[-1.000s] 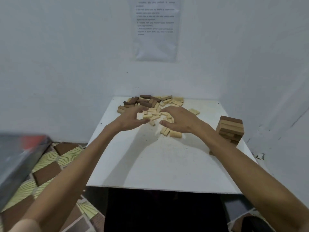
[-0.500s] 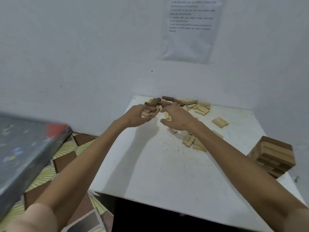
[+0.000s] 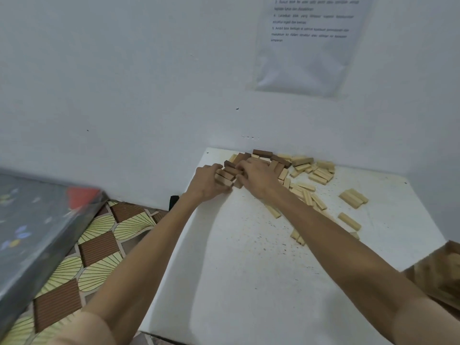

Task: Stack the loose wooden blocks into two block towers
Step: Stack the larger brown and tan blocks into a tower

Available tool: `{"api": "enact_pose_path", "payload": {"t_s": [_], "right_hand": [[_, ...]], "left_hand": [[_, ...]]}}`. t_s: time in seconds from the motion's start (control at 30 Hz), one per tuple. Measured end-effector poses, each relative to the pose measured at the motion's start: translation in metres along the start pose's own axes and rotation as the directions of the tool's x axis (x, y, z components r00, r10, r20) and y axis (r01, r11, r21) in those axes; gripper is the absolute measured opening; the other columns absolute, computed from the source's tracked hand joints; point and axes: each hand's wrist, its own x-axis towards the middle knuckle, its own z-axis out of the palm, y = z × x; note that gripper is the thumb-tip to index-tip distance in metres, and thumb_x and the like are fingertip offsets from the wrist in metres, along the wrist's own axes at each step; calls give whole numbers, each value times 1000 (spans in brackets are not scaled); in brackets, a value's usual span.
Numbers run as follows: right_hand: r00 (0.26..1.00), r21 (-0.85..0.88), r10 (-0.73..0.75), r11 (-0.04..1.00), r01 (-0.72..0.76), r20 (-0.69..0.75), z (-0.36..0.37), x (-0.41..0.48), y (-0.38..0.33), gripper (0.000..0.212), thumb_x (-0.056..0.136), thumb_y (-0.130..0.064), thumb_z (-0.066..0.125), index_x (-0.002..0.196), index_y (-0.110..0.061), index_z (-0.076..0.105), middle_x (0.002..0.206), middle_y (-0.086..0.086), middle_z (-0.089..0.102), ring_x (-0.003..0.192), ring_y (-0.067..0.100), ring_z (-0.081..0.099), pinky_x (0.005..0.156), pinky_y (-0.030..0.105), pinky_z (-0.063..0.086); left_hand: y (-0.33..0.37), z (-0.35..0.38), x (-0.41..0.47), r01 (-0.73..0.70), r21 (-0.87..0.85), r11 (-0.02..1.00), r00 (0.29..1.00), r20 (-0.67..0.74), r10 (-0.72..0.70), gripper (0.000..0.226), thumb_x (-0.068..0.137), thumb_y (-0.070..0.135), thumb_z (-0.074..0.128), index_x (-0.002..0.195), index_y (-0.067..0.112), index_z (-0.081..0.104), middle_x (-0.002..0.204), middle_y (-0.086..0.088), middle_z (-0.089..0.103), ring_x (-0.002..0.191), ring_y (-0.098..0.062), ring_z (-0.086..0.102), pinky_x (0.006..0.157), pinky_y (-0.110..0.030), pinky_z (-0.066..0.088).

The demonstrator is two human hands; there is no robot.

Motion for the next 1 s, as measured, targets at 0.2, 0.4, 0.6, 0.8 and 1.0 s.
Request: {"api": "enact_pose_path", "payload": {"t_s": [0.2, 0.4, 0.6, 0.8, 1.0], "right_hand": [[991, 47, 13, 999, -7, -130, 15, 3, 1, 18, 98, -28, 67, 113, -19, 70, 108, 0, 62, 103, 21, 58, 79, 42, 55], [979, 142, 18, 990, 11, -205, 19, -7, 10, 8, 91, -15, 68, 99, -16, 68, 100, -3, 62, 90, 16, 59, 75, 39, 55], [963, 188, 9, 981, 44, -269, 19, -22, 19, 9, 93, -11, 67, 101, -10, 70, 102, 0, 63, 86, 15, 57, 72, 32, 49], [952, 171, 52, 985, 0, -301, 14, -46, 17, 10, 96, -18, 65, 103, -13, 69, 104, 2, 64, 94, 18, 59, 73, 38, 53], [951, 191, 75, 981, -17, -298, 6, -66, 20, 10, 95, -20, 66, 103, -16, 70, 101, -2, 63, 90, 17, 58, 74, 42, 55]], "left_hand": [[-10, 17, -5, -101, 25, 995, 990, -99, 103, 62, 84, 45, 76, 141, 26, 60, 134, -5, 60, 132, -27, 44, 105, -39, 45], [-8, 37, -16, -91, -71, 993, 964, -257, 70, 55, 86, 50, 73, 133, 23, 66, 133, 3, 60, 135, -17, 41, 101, -30, 42], [-4, 45, -18, -59, -96, 994, 942, -336, 24, 40, 92, 44, 71, 125, 20, 71, 127, 3, 65, 130, -19, 47, 93, -32, 46], [3, 47, -17, -17, -114, 993, 937, -348, -23, 42, 80, 54, 74, 104, 20, 71, 109, 6, 67, 115, -18, 49, 80, -30, 40], [6, 52, -19, -26, -118, 993, 928, -373, -20, 28, 86, 44, 70, 97, 18, 67, 100, 3, 67, 107, -25, 56, 77, -29, 37]]}}
